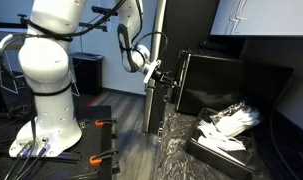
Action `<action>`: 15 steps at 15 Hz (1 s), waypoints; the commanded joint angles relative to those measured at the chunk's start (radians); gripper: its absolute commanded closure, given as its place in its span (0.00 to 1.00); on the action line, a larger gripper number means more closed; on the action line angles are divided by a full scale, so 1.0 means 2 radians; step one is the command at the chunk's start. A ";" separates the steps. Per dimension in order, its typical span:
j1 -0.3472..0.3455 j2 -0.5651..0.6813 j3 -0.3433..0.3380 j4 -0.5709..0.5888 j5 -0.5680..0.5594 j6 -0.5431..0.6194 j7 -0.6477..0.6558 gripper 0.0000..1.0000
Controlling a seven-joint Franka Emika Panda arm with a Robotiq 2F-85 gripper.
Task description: Push the button to open the microwave door
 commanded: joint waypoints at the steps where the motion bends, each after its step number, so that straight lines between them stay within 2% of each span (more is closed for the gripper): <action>1: -0.001 -0.003 0.004 0.003 -0.007 -0.009 -0.009 1.00; 15: 0.003 -0.008 0.009 -0.001 -0.012 -0.030 -0.008 1.00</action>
